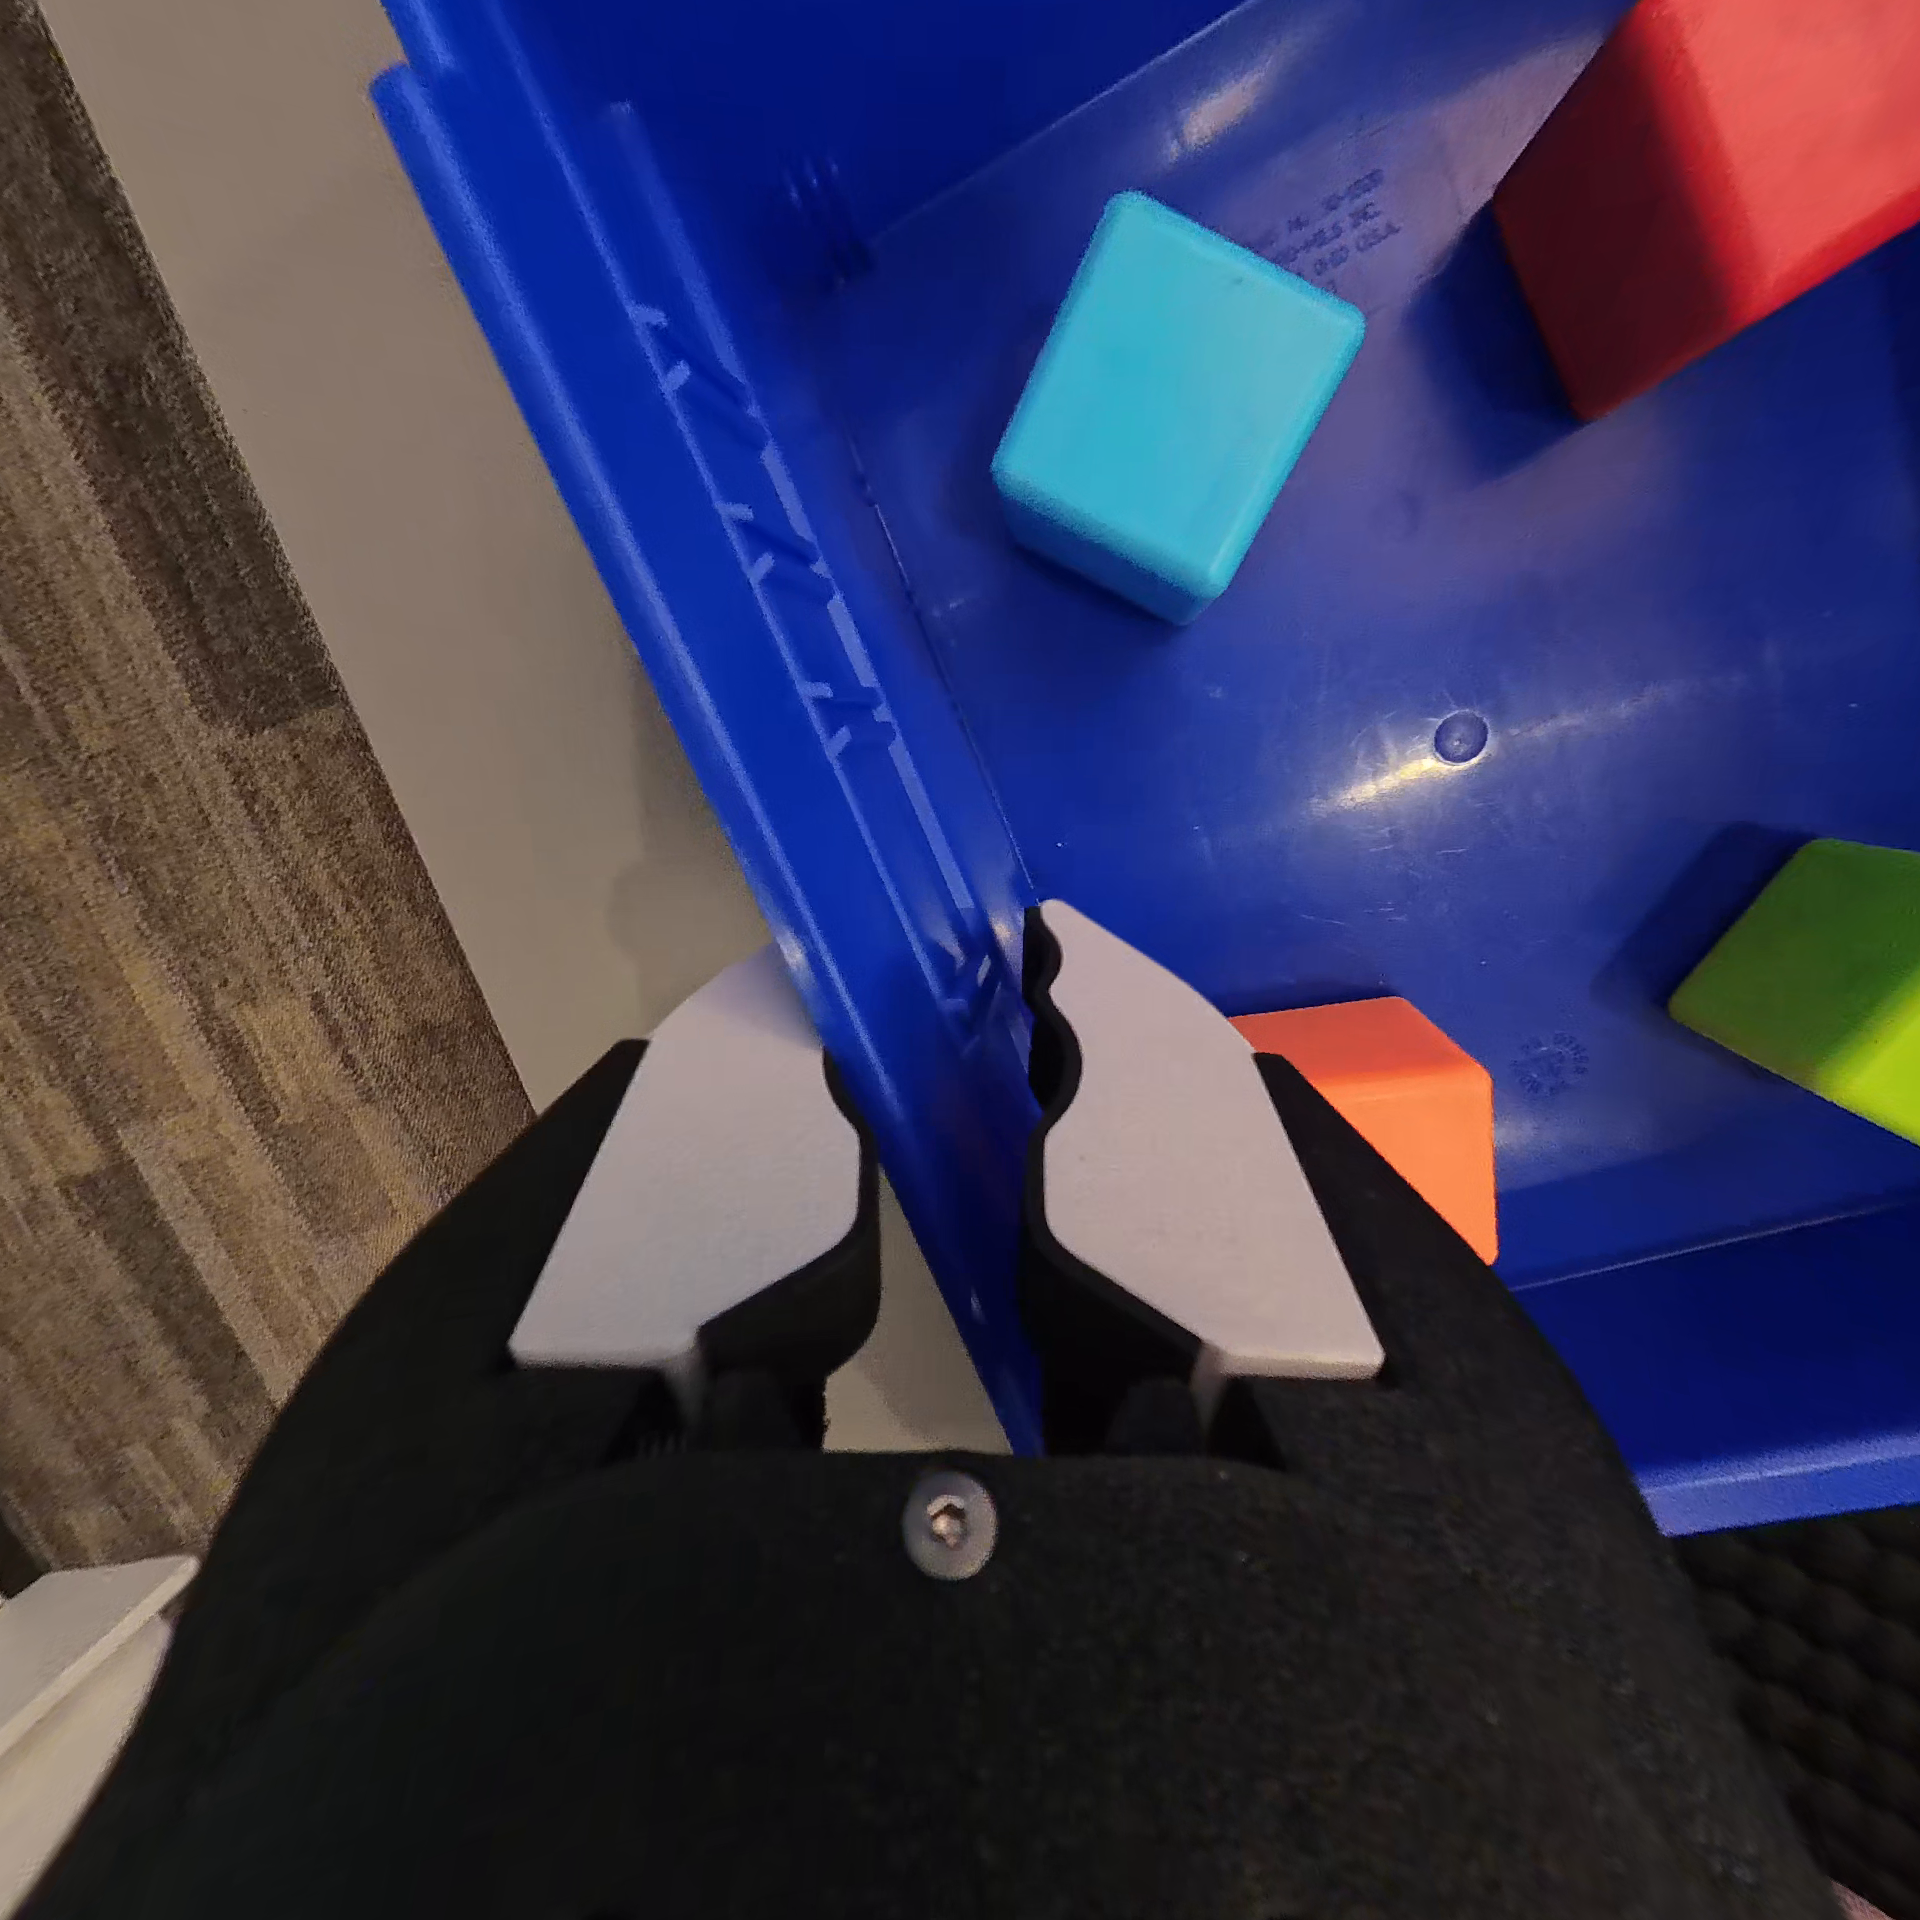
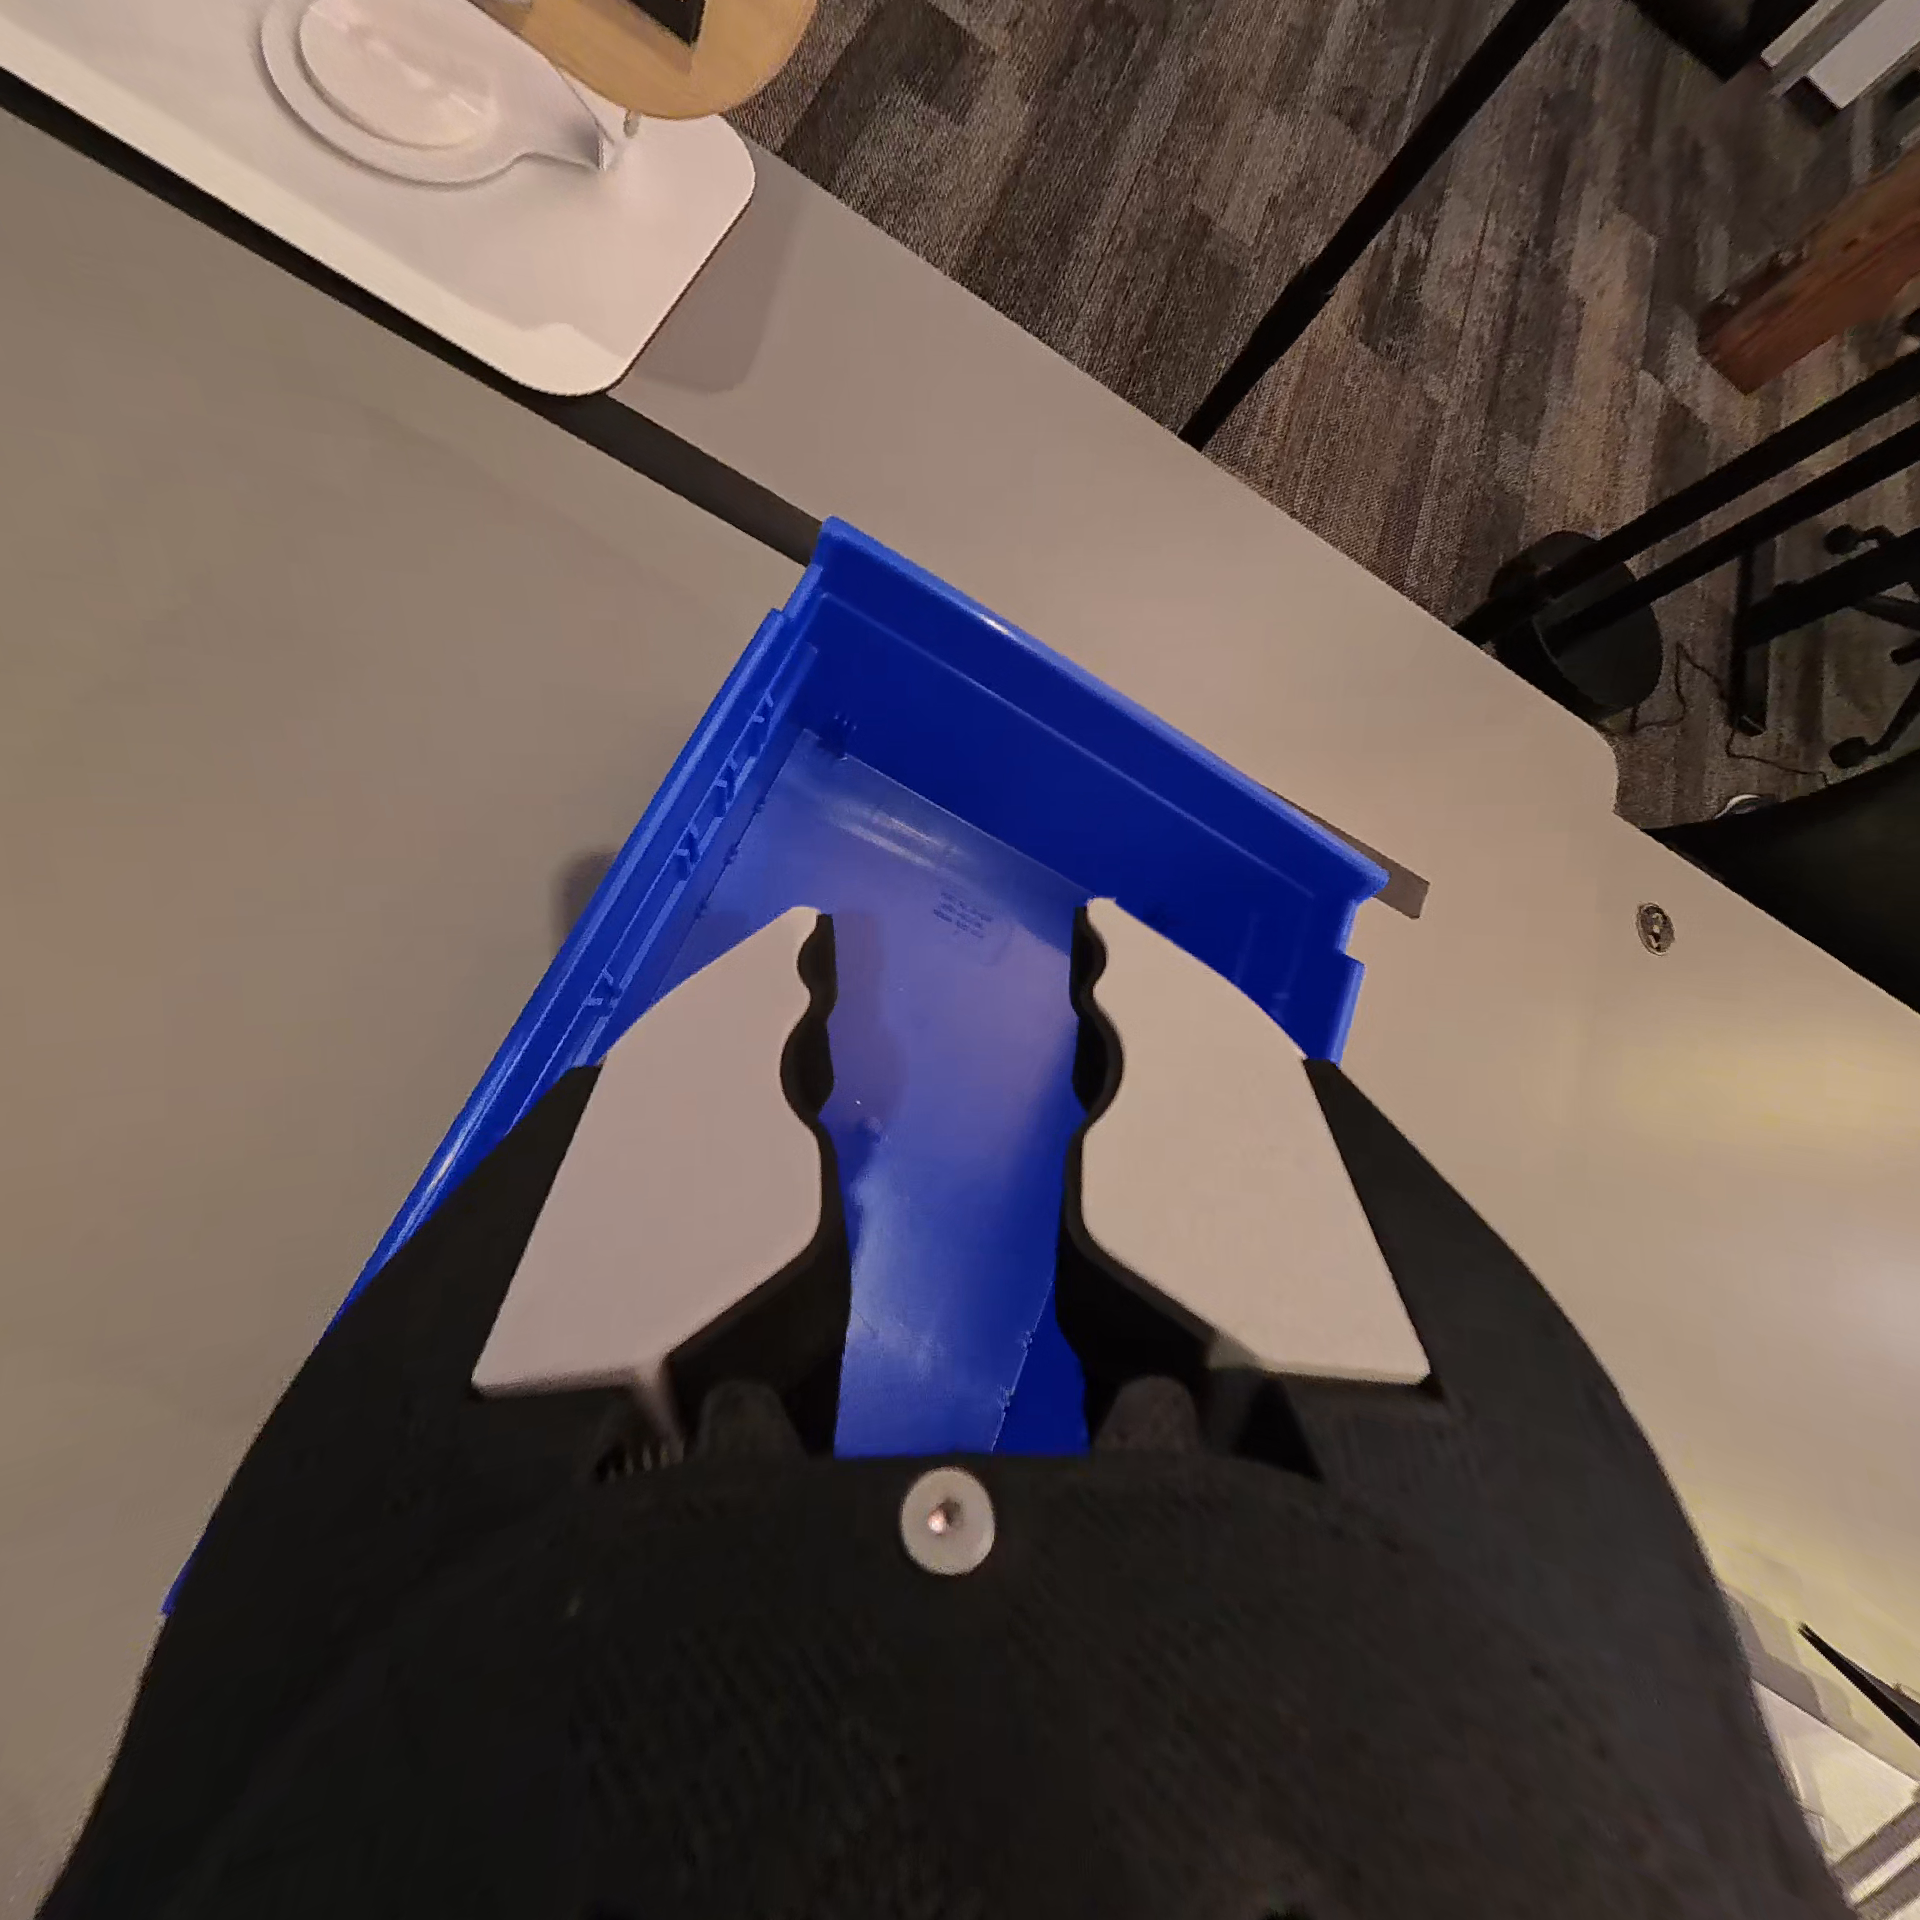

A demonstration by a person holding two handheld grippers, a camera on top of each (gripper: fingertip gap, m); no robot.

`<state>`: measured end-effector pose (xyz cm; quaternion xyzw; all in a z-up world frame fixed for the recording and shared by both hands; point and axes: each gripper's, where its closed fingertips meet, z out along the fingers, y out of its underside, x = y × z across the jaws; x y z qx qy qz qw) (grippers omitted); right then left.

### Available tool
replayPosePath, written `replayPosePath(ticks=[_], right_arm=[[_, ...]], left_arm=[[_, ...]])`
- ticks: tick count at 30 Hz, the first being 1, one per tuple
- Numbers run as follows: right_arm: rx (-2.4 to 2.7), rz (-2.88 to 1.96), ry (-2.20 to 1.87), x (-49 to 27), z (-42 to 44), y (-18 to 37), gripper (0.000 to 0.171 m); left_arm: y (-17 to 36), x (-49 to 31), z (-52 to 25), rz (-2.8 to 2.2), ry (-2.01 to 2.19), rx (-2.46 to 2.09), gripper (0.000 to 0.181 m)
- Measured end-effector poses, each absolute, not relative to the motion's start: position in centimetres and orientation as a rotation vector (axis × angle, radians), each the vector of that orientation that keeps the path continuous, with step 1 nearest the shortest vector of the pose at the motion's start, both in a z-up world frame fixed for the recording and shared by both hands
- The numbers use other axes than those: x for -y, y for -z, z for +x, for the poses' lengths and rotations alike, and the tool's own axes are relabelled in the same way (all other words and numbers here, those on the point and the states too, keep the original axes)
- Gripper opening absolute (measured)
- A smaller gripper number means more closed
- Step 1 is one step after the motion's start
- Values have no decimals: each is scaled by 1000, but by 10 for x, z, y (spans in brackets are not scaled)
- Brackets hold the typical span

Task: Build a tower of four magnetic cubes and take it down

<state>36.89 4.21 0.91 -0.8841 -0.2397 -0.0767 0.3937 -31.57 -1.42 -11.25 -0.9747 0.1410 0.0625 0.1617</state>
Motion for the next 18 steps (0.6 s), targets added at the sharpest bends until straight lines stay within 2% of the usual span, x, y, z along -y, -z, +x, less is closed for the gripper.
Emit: replayPosePath(ticks=[13, 15, 18], right_arm=[[647, -2291, 210, -45, 366, 8, 45], [640, -2276, 208, -45, 366, 5, 45], [633, -2247, 214, -46, 366, -2, 45]], left_arm=[[111, 2, -316, -2713, -220, -444, 26], [100, -2, -323, -2661, -255, -381, 38], [61, 1, -325, -2534, -246, -284, 39]])
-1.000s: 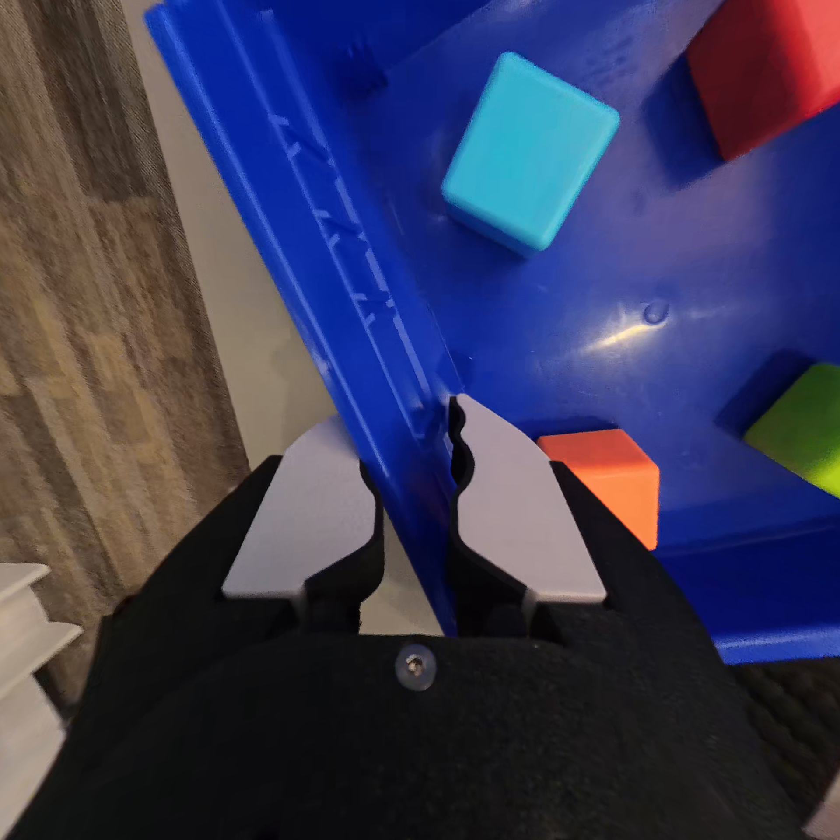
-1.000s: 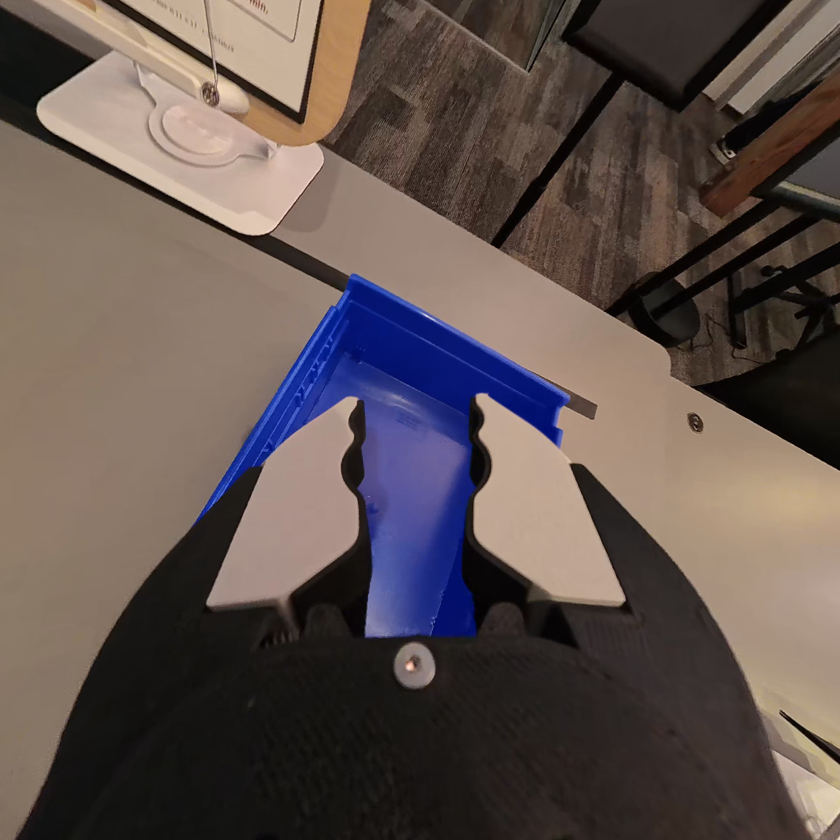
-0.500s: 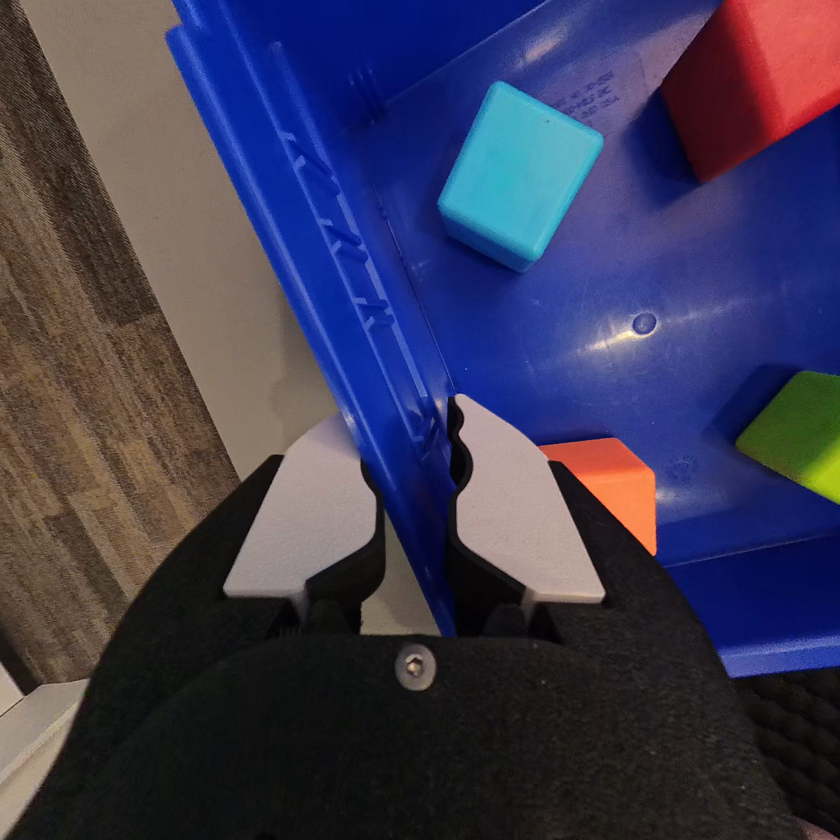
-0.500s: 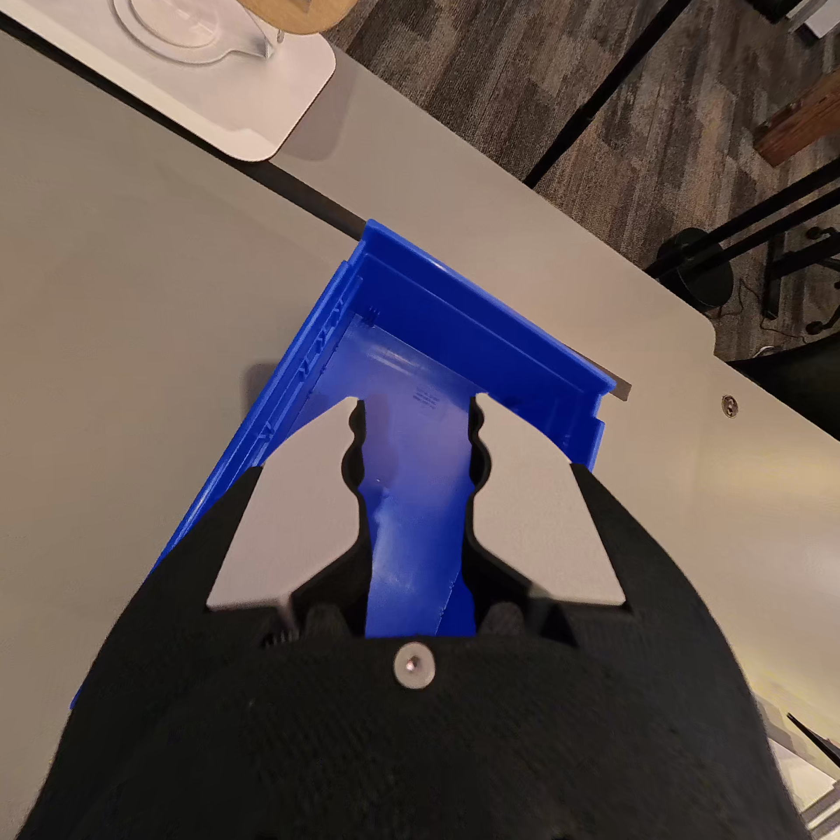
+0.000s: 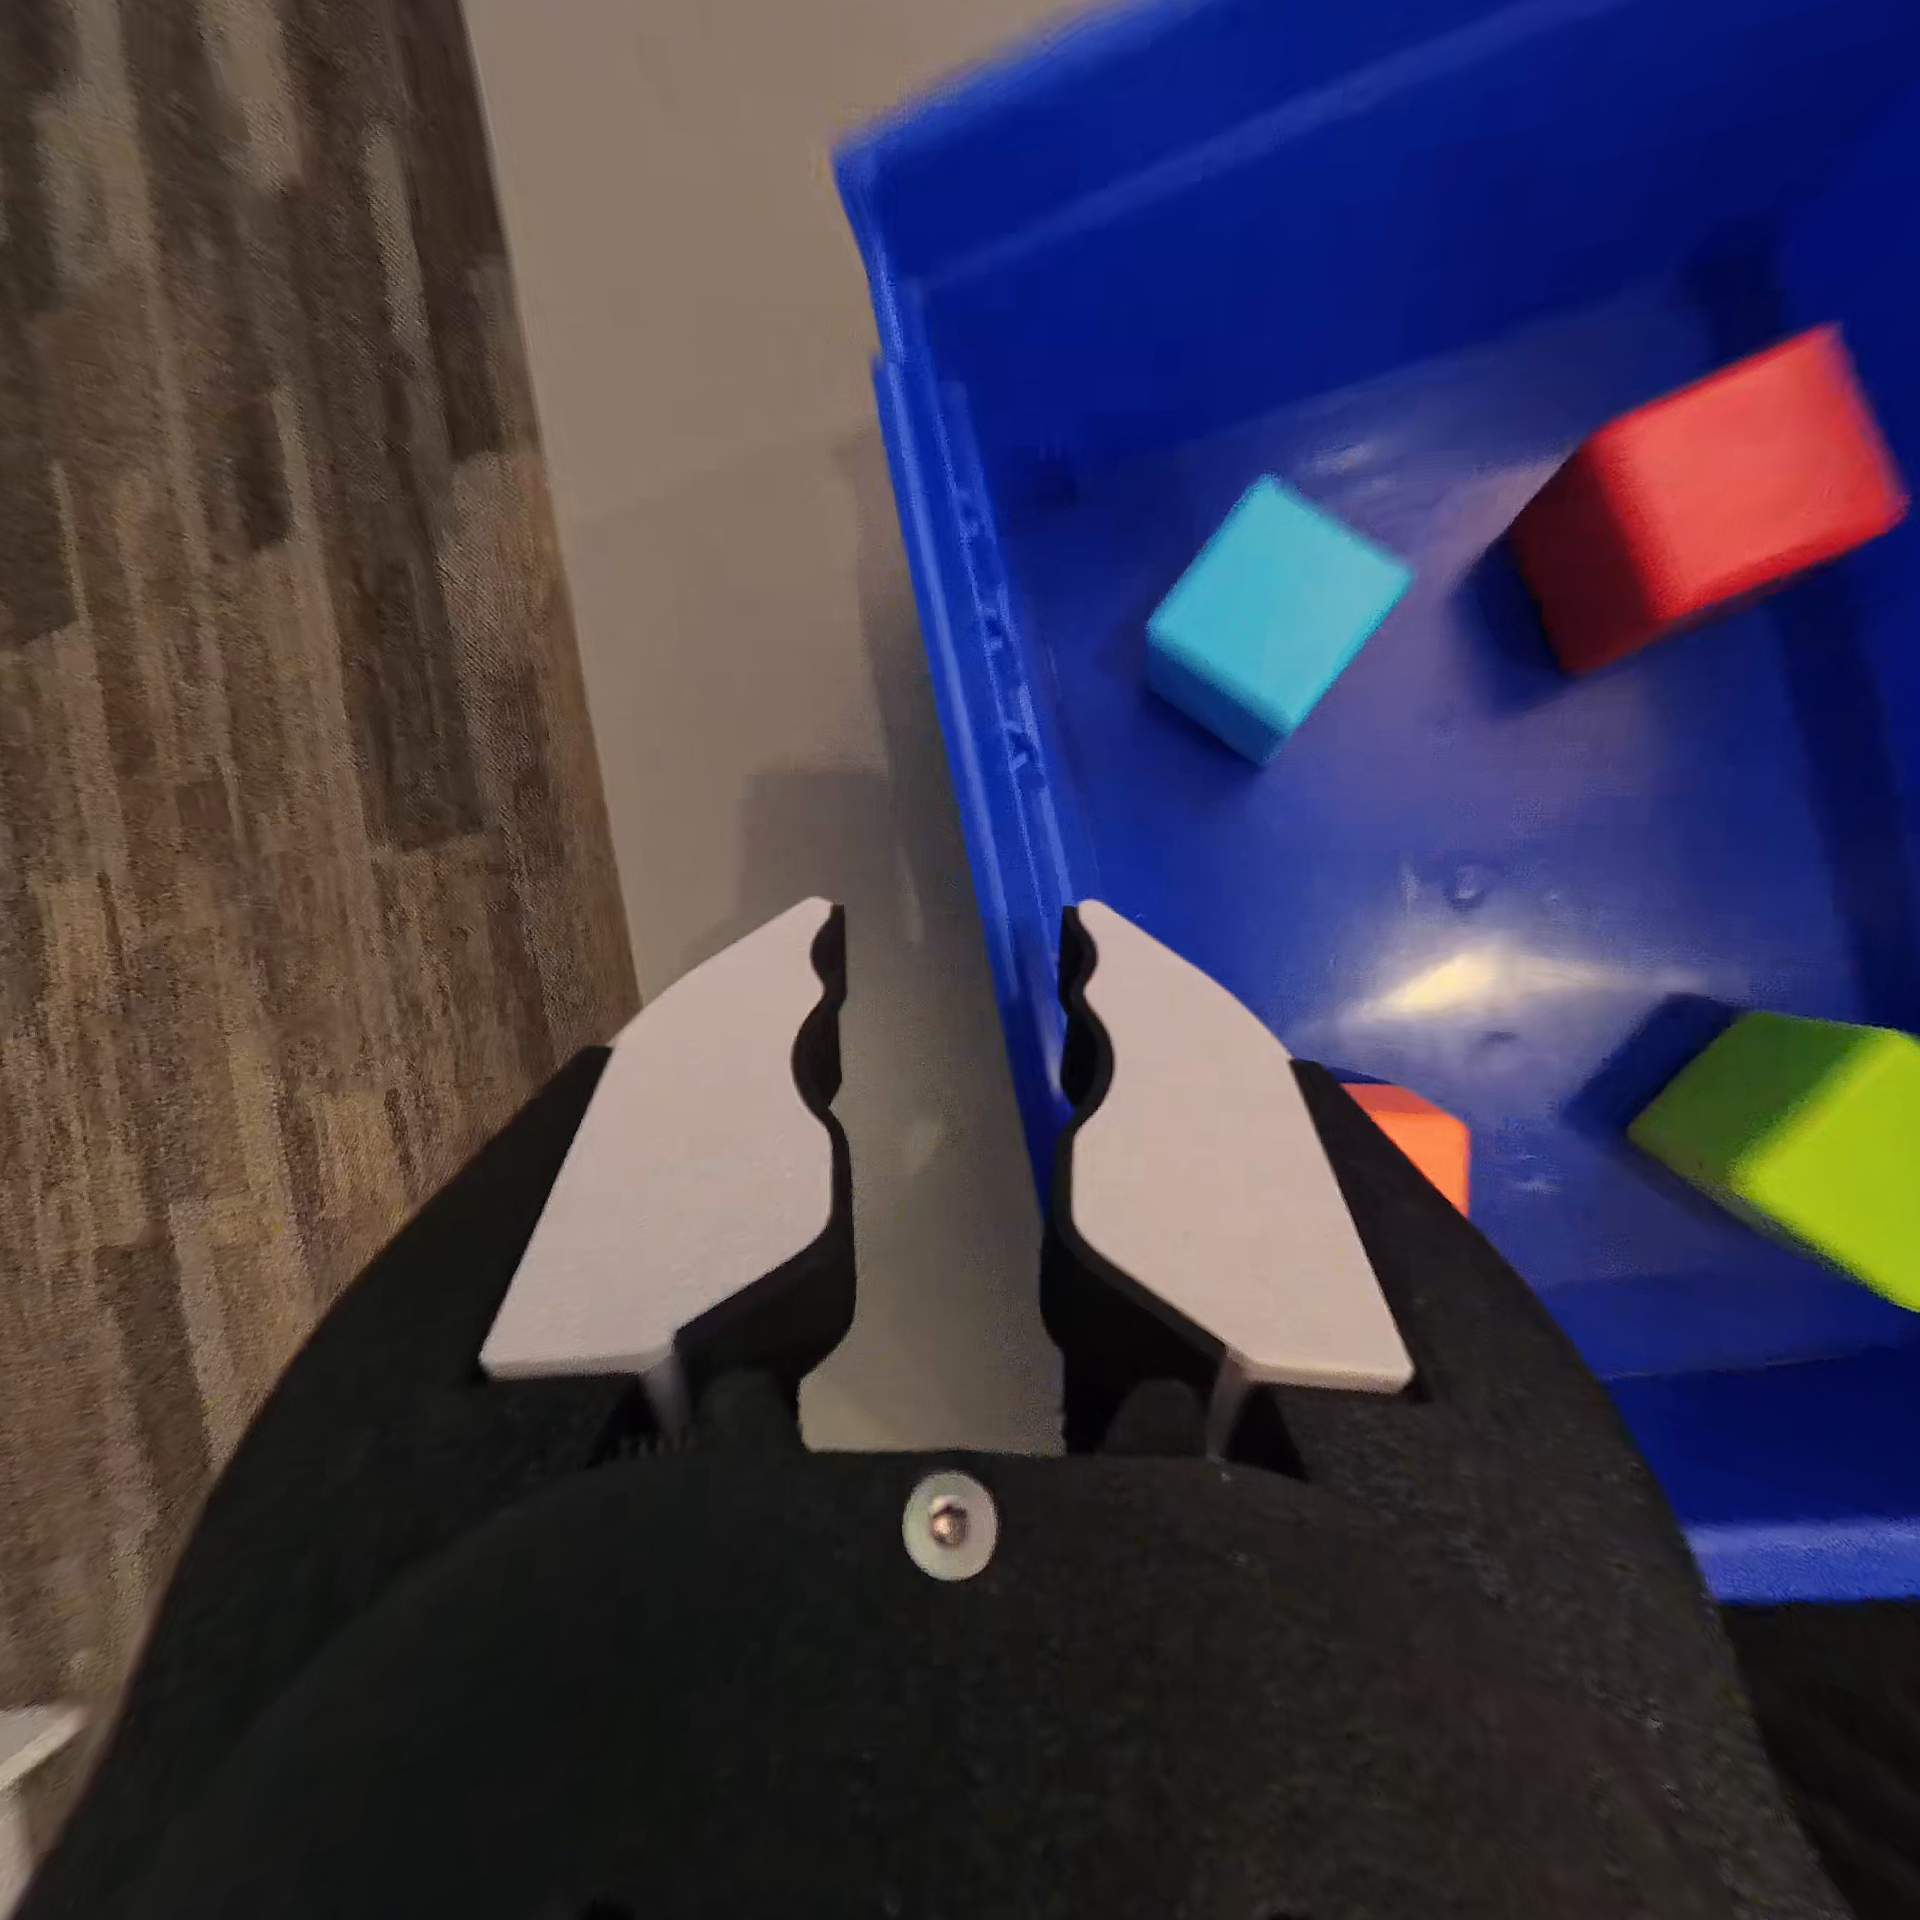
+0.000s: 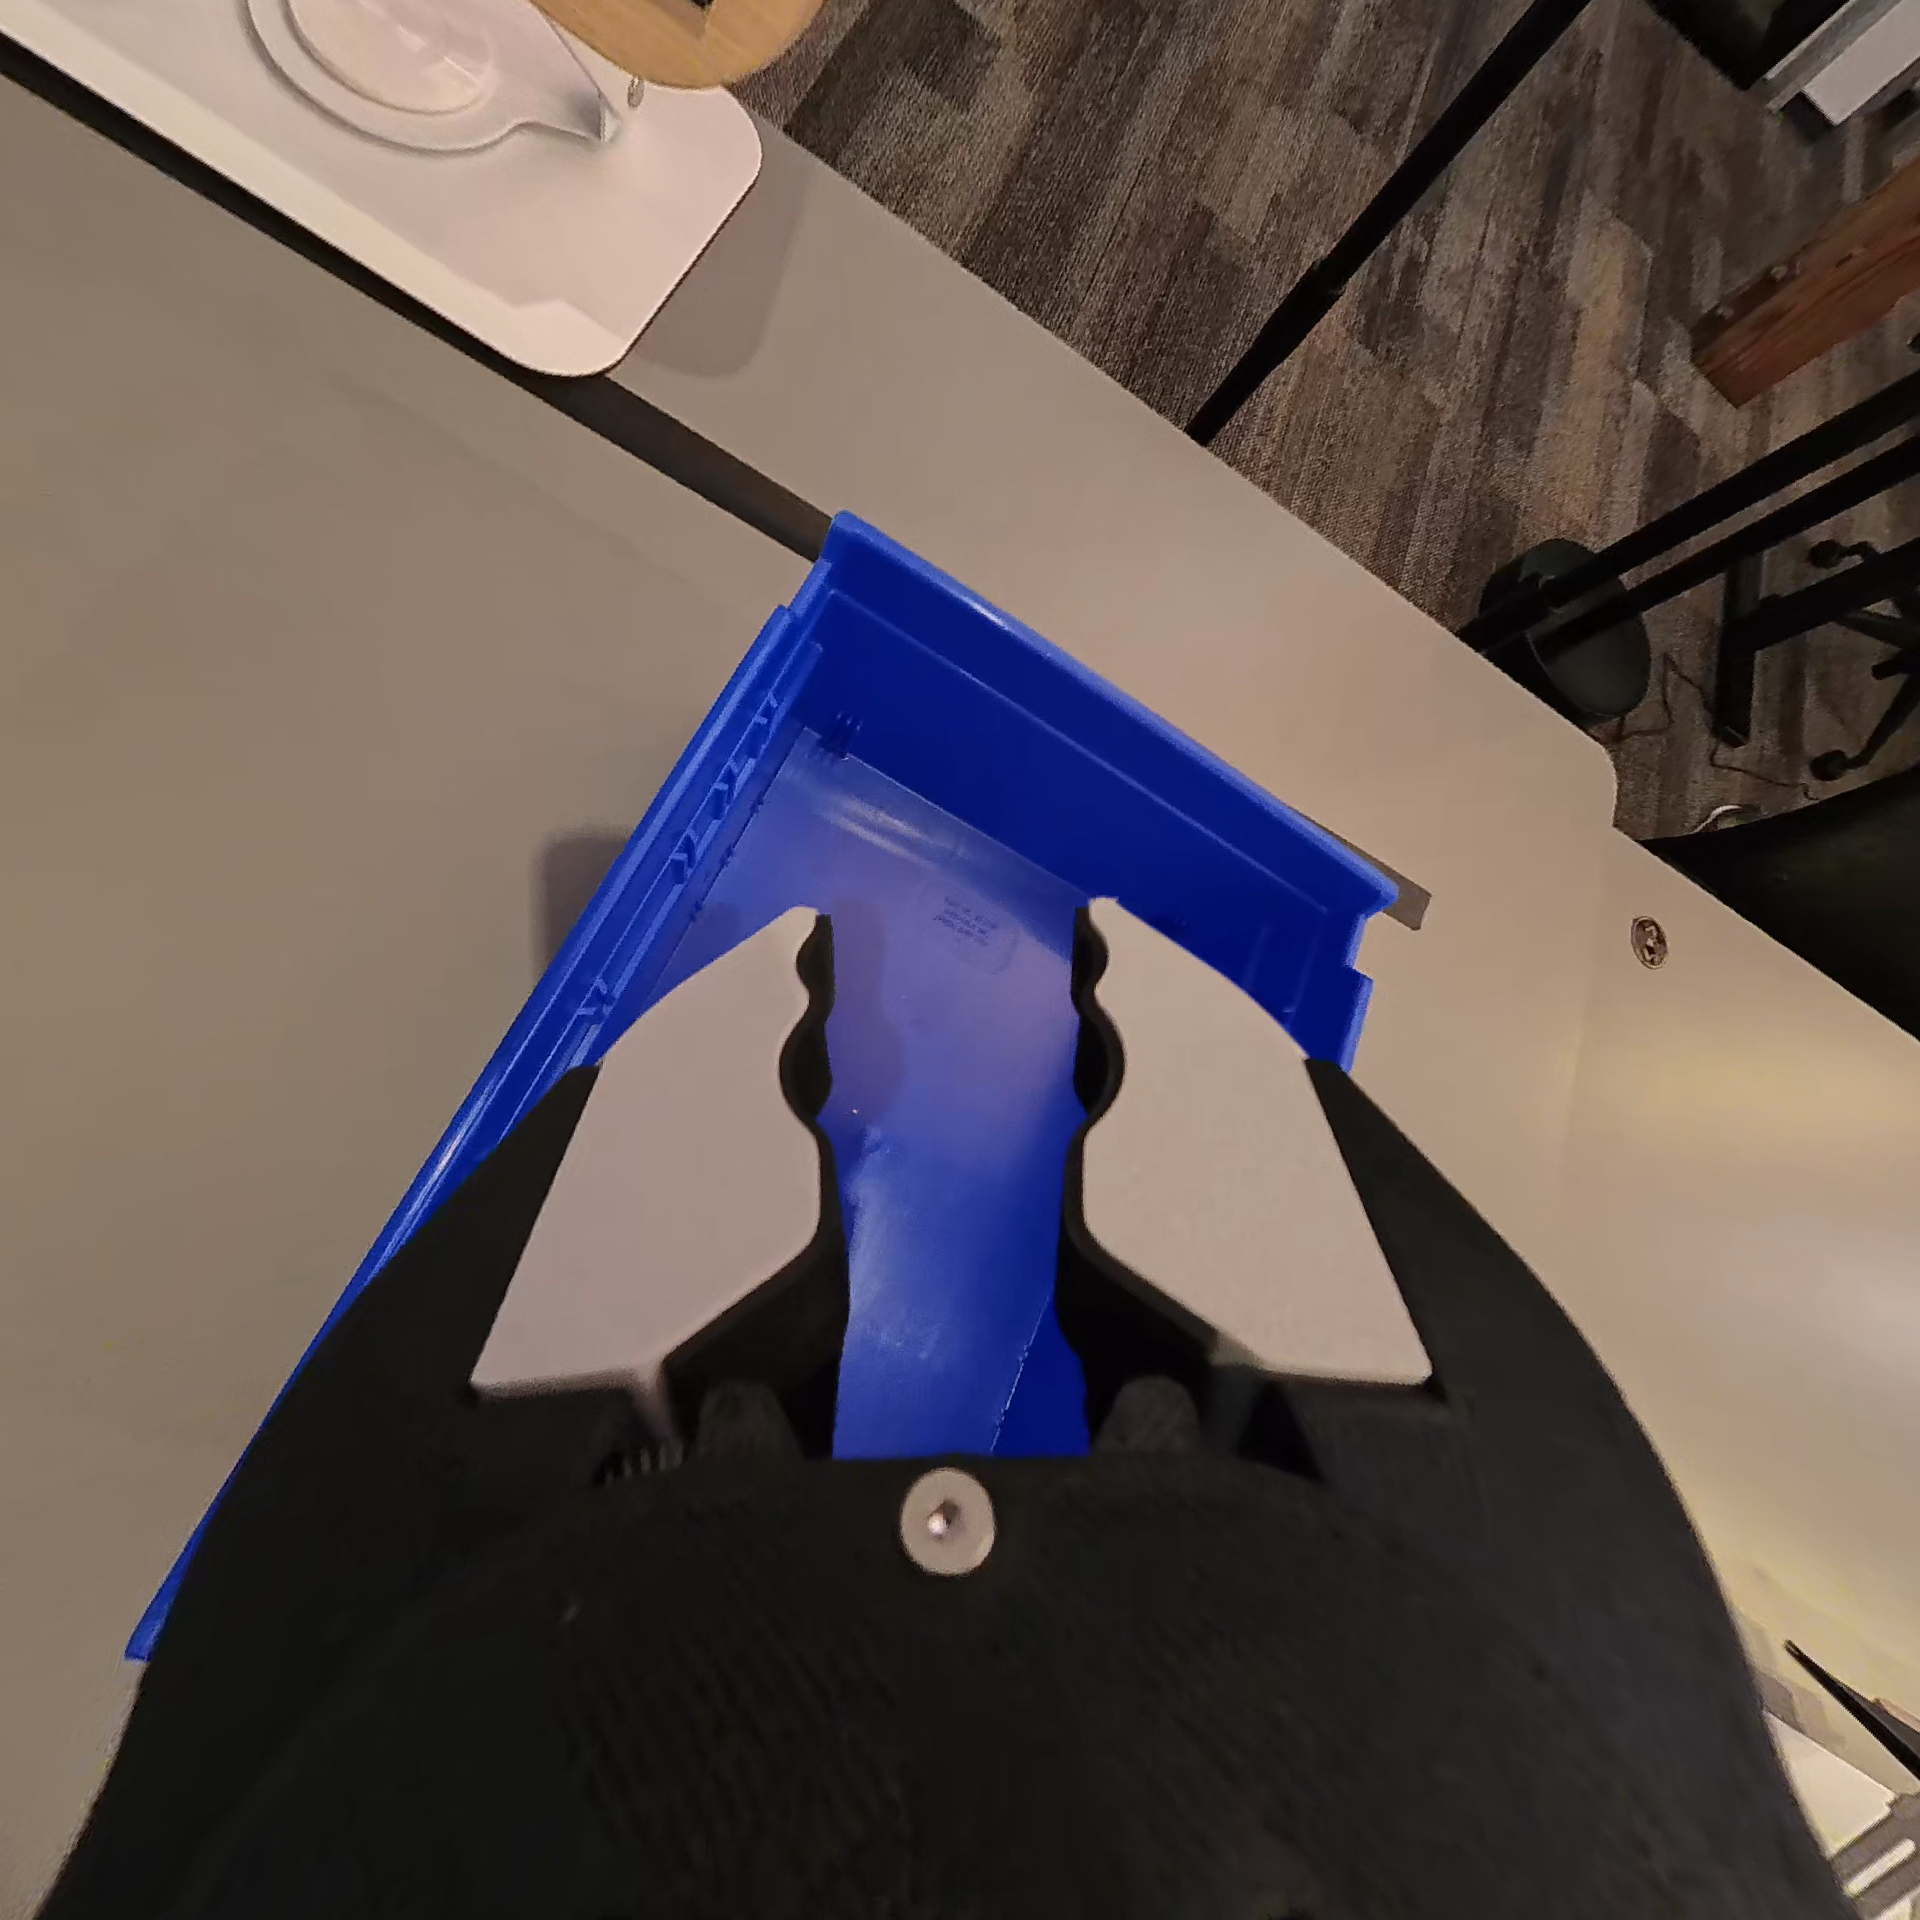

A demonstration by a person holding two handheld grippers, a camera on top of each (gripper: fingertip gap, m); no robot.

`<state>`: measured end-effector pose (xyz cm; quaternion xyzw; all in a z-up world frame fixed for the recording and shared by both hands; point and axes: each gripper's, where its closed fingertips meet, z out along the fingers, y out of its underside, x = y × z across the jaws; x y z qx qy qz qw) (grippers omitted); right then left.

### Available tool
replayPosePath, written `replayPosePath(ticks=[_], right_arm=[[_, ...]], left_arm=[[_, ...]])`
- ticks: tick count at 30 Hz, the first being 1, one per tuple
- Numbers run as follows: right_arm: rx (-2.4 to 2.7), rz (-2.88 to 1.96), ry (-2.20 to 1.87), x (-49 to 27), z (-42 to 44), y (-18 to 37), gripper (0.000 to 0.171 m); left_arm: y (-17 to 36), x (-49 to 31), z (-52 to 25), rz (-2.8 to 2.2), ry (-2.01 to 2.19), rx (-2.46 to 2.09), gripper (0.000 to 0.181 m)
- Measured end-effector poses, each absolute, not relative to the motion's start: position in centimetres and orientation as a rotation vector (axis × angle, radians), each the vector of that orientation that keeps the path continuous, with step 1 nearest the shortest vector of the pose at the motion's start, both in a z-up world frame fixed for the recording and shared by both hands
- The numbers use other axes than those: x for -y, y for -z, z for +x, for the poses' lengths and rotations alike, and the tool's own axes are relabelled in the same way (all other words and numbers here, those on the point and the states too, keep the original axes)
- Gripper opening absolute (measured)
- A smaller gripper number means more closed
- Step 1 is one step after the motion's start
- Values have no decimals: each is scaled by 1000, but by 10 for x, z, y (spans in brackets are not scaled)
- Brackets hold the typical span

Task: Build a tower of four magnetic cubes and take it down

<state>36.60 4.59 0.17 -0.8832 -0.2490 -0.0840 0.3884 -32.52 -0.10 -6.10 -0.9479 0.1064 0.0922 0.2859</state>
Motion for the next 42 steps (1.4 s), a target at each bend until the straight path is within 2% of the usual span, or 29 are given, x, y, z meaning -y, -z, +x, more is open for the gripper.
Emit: replayPosePath(ticks=[3, 5, 6, 8, 12, 25, 30, 33, 42], right_arm=[[624, -2235, 212, -46, 368, -5, 45], [620, -2238, 214, -46, 370, -5, 45], [619, -2243, 216, -46, 371, -4, 45], [622, -2253, 222, -46, 372, -2, 46], [625, -2255, 220, -45, 372, -1, 46], [618, -2277, 213, -47, 380, 3, 46], [623, -2279, 210, -48, 380, 4, 47], [620, -2280, 204, -48, 380, 4, 46], [613, -2295, 189, -47, 384, 6, 46]], left_arm=[[23, 25, -275, -2432, 57, -384, 41], [20, 61, -216, -2467, 430, -552, 58], [23, 76, -196, -2508, 518, -652, 51], [36, 82, -184, -2576, 394, -795, 57], [61, 72, -172, -2593, 88, -1033, 54], [120, 76, -160, -2783, 32, -1230, 66], [138, 78, -168, -2867, 22, -1240, 64], [141, 78, -168, -2885, 23, -1259, 49], [125, 64, -178, -2764, -168, -1297, 49]])
